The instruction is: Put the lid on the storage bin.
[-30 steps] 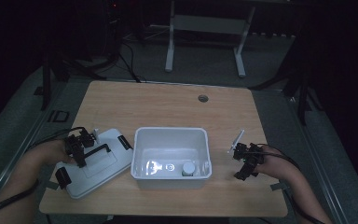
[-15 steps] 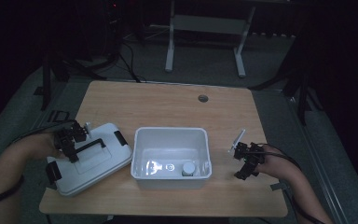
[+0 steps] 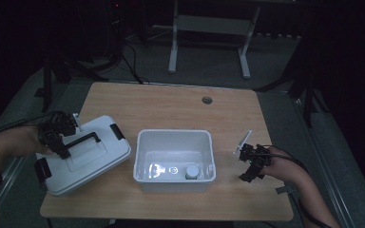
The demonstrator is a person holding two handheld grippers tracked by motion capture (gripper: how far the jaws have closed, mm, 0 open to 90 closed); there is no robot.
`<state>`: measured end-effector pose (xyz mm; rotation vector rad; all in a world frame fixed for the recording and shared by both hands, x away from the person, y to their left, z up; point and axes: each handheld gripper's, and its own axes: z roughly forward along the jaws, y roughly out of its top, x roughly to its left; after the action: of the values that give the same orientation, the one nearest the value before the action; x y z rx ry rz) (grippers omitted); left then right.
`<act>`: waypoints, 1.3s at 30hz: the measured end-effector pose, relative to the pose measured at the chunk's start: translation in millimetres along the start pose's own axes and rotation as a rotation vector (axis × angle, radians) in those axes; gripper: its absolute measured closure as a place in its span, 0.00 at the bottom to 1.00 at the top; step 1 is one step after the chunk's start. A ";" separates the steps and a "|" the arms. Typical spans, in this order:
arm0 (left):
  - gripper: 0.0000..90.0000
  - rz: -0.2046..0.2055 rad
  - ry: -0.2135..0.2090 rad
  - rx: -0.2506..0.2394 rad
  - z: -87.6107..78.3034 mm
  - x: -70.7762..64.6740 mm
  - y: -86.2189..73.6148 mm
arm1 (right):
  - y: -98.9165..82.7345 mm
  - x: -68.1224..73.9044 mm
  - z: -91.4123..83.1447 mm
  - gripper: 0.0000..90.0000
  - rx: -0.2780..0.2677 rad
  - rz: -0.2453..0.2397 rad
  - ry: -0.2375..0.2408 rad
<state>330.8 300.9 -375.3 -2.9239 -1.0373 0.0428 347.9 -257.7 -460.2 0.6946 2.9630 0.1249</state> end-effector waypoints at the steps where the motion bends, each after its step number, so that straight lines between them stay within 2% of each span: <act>1: 0.93 0.002 0.010 -0.002 -3.6 -1.0 0.4 | 0.4 0.0 -0.1 0.16 -0.001 -0.001 0.000; 7: 0.93 0.032 0.027 -0.026 -24.8 -7.9 6.6 | 1.3 1.0 0.4 0.16 -0.001 0.000 0.001; 13: 0.93 0.087 0.037 -0.049 -41.4 -21.1 21.5 | -1.2 -1.9 2.1 0.16 -0.001 0.011 0.010; 15: 0.93 0.114 0.043 -0.058 -43.4 -27.0 27.5 | -2.1 -2.0 2.6 0.16 0.002 0.012 0.007; 16: 0.93 0.114 0.043 -0.058 -43.4 -27.0 27.5 | -2.1 -2.0 2.6 0.16 0.002 0.012 0.007; 17: 0.93 0.135 0.035 -0.059 -44.4 -31.6 34.0 | -2.9 -1.8 2.9 0.16 0.000 0.013 0.010; 18: 0.93 0.135 0.035 -0.059 -44.4 -31.6 34.0 | -2.9 -1.8 2.9 0.16 0.000 0.013 0.010; 19: 0.93 0.152 0.035 -0.055 -45.5 -37.2 41.5 | -3.3 -1.9 3.3 0.16 0.001 0.014 0.009; 23: 0.93 0.210 0.045 -0.059 -50.7 -47.3 55.0 | -3.1 -1.8 4.1 0.16 0.003 0.012 0.009; 28: 0.93 0.238 0.048 -0.069 -57.1 -54.4 67.6 | -2.8 -1.1 4.5 0.16 0.003 0.009 0.011; 29: 0.93 0.260 0.050 -0.083 -59.9 -59.3 74.0 | -2.6 -0.7 5.0 0.16 0.005 0.006 0.012; 30: 0.93 0.260 0.050 -0.083 -59.9 -59.3 74.0 | -2.6 -0.7 5.0 0.16 0.005 0.006 0.012; 31: 0.93 0.283 0.042 -0.092 -62.4 -64.1 80.8 | -2.6 -0.6 5.6 0.16 0.008 0.007 0.011; 32: 0.93 0.283 0.042 -0.092 -62.4 -64.1 80.8 | -2.6 -0.6 5.6 0.16 0.008 0.007 0.011; 33: 0.93 0.300 0.039 -0.099 -63.7 -68.7 87.9 | -2.5 -0.5 5.8 0.16 0.008 0.009 0.011; 36: 0.93 0.317 0.047 -0.095 -64.4 -73.7 95.2 | -2.3 0.1 5.8 0.16 0.008 0.008 0.013; 37: 0.93 0.340 0.056 -0.095 -64.8 -78.9 101.8 | -2.2 0.2 5.1 0.16 0.008 0.005 0.010; 38: 0.93 0.340 0.056 -0.095 -64.8 -78.9 101.8 | -2.2 0.2 5.1 0.16 0.008 0.005 0.010; 39: 0.93 0.357 0.043 -0.097 -65.0 -83.0 107.8 | -2.4 -0.2 4.3 0.16 0.005 0.008 0.013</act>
<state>336.7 163.1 -314.3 -3.1427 -0.5143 -0.0620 347.5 -259.7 -464.7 0.7086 2.9738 0.1236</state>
